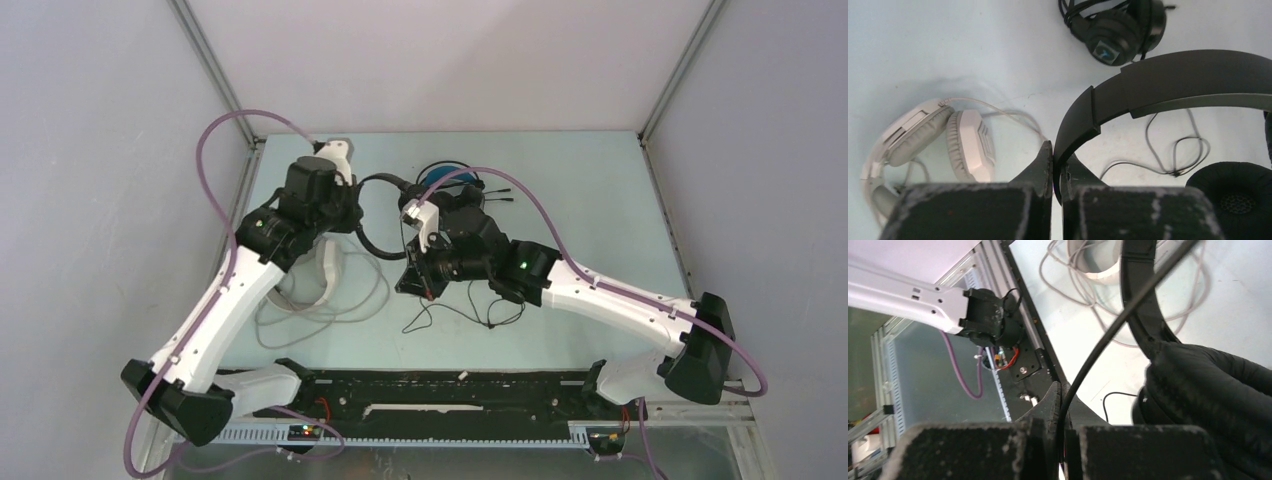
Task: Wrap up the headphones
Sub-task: Wrap the headphones cable around the headphones.
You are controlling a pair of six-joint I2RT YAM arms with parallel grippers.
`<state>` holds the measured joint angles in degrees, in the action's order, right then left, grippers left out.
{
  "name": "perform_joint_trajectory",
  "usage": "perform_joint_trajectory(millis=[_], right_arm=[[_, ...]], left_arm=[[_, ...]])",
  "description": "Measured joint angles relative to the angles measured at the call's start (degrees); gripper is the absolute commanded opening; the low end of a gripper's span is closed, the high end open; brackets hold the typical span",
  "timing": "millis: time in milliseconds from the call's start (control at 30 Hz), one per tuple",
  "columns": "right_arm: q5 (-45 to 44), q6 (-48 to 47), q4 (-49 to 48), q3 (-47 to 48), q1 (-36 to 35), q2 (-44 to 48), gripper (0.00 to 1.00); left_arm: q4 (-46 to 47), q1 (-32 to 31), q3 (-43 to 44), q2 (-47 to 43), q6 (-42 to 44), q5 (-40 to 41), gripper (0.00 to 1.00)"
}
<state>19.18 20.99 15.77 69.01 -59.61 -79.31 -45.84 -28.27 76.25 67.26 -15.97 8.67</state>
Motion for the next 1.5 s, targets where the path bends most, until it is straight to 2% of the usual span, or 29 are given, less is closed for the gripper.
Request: perform_joint_trajectory(millis=[400, 500, 733, 1033, 1400, 1500], right_arm=[[-7.8, -3.48, -0.07, 0.15, -2.23, 0.02, 0.04], [-9.42, -4.04, -0.28, 0.15, -3.28, 0.04, 0.0], [-14.25, -6.03, -5.11, 0.15, -5.25, 0.04, 0.0], [-19.3, -7.56, -10.32, 0.5, -5.66, -1.03, 0.0], [-27.67, -7.69, -7.34, 2.19, -7.8, -6.84, 0.0], [-30.51, -7.82, -5.6, 2.21, -8.22, -6.86, 0.04]], left_arm=[[9.29, 6.38, -7.23, -5.42, -8.66, -9.05, 0.0], [11.13, 6.73, -8.26, -6.29, -10.56, -9.49, 0.0], [15.76, 6.82, -12.57, -9.01, -15.47, -10.38, 0.0], [17.46, 6.88, -13.18, -9.09, -17.2, -10.29, 0.0], [17.46, 6.93, -13.18, -9.09, -17.73, -9.33, 0.0], [17.46, 7.13, -13.18, -9.09, -18.6, -10.08, 0.0]])
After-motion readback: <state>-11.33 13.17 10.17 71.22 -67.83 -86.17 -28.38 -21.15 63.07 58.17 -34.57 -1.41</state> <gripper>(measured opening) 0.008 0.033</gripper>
